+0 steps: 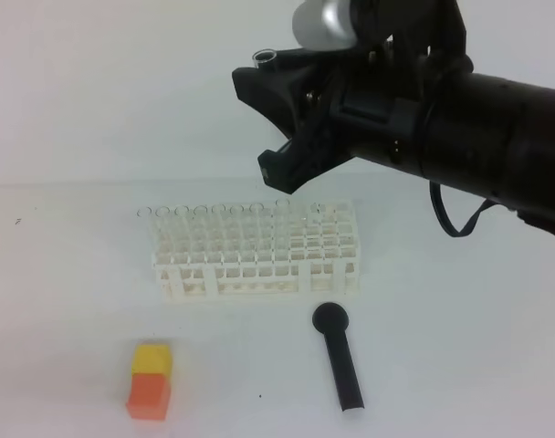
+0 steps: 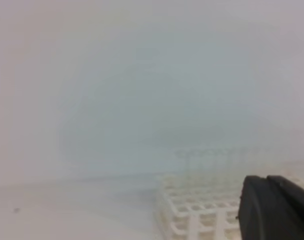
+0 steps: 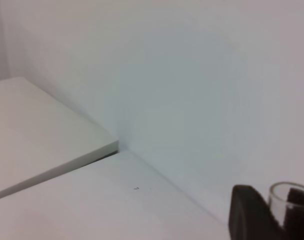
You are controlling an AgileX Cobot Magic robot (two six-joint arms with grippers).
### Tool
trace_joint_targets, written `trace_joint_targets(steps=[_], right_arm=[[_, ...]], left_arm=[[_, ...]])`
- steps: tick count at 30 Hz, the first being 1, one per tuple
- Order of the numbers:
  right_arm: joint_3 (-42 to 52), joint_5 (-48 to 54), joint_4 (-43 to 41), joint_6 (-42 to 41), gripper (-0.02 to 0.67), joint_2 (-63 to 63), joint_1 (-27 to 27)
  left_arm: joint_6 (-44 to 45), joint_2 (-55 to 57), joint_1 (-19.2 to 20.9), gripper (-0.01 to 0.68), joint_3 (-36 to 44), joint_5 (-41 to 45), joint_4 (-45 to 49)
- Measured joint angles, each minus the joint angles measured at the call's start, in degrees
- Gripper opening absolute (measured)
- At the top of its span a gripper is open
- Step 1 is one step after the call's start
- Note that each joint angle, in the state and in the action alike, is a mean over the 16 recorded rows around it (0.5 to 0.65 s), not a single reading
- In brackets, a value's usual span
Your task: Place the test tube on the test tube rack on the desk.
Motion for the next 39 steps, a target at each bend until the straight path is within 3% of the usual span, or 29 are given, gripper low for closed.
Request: trace_joint_targets(steps=[4,9,17,23,32,39], right_arm=[[0.1,-1.9,-9.5,12.9,0.123,0.9,0.0],[0.6,-6.6,-28.6,35.4,0.123,2.0,-0.2],[1.5,-17.5,-57.3,65.9,0.123,5.6,-0.5],[2.3,-26.7,-63.6,70.9,0.123,9.6,-0.6],[4.7,-38.4,-67.7,73.6,0.123,14.6,-0.6],[6.4,-45.0,-69.1,75.3,0.123,18.4,-0.6]], left_arm=[[0.0,-1.6,8.5,0.0,0.0,0.0,0.0],[-0.4,-2.4,17.3,-0.001,0.0,0.2,-0.3],[-1.7,-2.4,24.3,-0.001,0.9,2.9,-1.0],[-3.3,-2.4,25.5,-0.001,3.3,3.9,-1.7],[-4.9,-2.9,25.4,-0.001,7.2,4.5,-2.1],[-5.2,-2.9,25.9,-0.001,7.5,9.5,-3.5]])
